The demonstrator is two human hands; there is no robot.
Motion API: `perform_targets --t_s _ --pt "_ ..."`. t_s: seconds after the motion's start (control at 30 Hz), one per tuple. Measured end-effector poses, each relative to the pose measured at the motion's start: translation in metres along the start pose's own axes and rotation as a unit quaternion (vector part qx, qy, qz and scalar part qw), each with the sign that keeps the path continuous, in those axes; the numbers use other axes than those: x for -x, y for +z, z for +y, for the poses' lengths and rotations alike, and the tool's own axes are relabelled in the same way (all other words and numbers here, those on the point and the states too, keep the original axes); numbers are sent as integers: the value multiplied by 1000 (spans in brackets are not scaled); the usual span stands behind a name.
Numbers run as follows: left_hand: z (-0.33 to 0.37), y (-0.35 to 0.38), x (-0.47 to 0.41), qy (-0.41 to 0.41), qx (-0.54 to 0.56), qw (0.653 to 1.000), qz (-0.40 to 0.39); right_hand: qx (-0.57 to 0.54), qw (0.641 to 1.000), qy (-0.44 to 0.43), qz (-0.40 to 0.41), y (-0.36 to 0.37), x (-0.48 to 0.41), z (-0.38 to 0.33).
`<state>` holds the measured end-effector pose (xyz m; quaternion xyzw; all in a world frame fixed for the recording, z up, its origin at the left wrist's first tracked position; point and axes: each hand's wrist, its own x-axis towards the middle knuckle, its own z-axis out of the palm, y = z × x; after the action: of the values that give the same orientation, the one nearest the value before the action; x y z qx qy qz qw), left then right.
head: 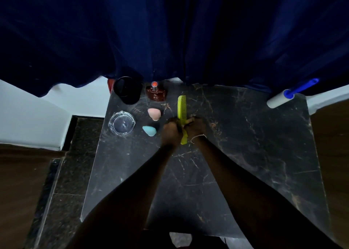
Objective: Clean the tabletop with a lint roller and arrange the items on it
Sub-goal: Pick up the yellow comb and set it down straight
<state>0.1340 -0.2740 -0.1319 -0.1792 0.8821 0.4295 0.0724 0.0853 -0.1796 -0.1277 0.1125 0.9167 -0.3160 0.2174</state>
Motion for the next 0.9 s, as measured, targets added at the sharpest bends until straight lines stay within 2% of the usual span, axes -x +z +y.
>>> perform_targets --t_s 0.5,0.9 --pt "0 -2 6 1 -84 996 -39 -21 999 27 -18 4 -6 0" --pt "-10 -10 15 83 -123 987 -70 -149 988 41 -12 17 -10 -2"
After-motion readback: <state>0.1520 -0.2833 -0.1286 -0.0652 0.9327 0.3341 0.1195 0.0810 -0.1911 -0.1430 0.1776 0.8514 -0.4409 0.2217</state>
